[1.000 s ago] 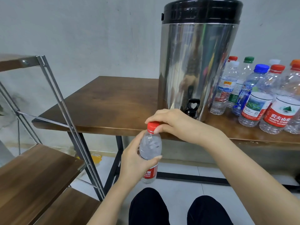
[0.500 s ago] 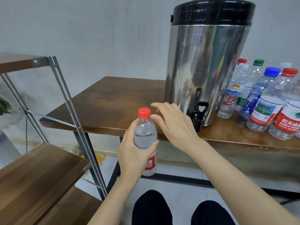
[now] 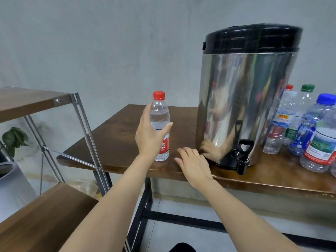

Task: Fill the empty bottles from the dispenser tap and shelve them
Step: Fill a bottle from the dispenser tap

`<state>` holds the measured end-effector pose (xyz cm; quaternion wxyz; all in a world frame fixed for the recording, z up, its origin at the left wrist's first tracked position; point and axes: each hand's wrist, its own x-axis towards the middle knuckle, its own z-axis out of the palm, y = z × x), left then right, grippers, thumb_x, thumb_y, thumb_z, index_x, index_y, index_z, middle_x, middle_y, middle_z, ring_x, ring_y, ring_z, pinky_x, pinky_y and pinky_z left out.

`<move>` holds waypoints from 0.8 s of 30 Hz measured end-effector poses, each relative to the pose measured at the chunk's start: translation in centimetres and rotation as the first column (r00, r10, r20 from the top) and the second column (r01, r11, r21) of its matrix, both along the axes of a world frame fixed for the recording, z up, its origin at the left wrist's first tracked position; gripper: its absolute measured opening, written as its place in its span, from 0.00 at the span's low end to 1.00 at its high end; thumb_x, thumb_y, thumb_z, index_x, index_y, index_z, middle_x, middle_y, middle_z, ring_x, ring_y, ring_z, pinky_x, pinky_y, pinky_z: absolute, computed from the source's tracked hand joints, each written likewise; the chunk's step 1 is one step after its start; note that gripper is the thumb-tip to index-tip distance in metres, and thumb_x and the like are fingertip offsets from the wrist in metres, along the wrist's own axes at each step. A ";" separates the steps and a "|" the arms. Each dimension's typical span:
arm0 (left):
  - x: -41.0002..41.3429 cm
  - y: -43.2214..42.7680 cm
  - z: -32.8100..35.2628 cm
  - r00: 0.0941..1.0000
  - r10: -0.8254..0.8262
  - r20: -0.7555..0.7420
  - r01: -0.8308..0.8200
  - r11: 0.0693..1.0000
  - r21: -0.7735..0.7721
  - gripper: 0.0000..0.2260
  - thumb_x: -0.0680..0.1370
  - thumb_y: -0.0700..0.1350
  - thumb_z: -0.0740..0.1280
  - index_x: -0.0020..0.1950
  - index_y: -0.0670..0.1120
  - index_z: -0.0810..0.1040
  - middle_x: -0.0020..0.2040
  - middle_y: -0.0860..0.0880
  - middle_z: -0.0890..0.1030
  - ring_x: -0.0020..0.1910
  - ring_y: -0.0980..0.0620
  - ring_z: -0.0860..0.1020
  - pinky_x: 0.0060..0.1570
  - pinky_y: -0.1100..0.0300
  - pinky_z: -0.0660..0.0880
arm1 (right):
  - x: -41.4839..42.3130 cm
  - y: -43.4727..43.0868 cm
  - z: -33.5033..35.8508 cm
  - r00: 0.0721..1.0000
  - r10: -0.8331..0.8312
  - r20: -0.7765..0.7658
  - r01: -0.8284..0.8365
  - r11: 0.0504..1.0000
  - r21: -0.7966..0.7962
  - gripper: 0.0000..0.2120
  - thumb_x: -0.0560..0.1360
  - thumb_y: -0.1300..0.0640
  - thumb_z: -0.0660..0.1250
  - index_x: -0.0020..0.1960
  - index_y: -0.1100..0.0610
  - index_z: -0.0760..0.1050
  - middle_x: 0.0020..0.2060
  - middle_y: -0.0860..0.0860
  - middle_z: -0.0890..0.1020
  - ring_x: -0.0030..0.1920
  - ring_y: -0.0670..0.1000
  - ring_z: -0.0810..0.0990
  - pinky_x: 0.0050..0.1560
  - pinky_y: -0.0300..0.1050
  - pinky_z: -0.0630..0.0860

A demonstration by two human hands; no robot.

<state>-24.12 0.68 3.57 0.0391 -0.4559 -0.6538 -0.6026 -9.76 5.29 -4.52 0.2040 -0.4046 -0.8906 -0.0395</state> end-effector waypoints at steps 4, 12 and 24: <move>-1.9 3.6 -0.8 1.000 -0.008 -0.021 0.008 0.999 -0.042 0.37 0.71 0.56 0.76 0.76 0.57 0.62 0.71 0.54 0.72 0.67 0.50 0.75 0.63 0.45 0.76 | -0.5 0.5 -0.9 1.000 -0.012 -0.020 0.014 0.996 0.087 0.28 0.79 0.41 0.44 0.62 0.52 0.77 0.55 0.48 0.82 0.50 0.51 0.81 0.42 0.45 0.78; -4.0 9.9 -0.4 1.000 -0.021 0.019 0.023 0.995 -0.096 0.40 0.73 0.52 0.76 0.79 0.52 0.57 0.74 0.48 0.68 0.71 0.44 0.70 0.67 0.44 0.72 | -0.8 1.1 -2.0 0.994 0.031 -0.101 -0.004 0.966 0.259 0.20 0.81 0.44 0.52 0.59 0.52 0.78 0.50 0.47 0.83 0.45 0.49 0.81 0.39 0.43 0.79; -2.7 8.5 -3.2 0.999 0.019 0.043 -0.008 0.970 -0.241 0.43 0.74 0.40 0.75 0.80 0.48 0.52 0.79 0.45 0.59 0.77 0.42 0.58 0.74 0.44 0.61 | -0.4 1.3 -1.9 0.993 0.064 -0.096 -0.034 0.955 0.293 0.15 0.81 0.49 0.55 0.57 0.50 0.79 0.47 0.46 0.83 0.45 0.48 0.80 0.38 0.42 0.79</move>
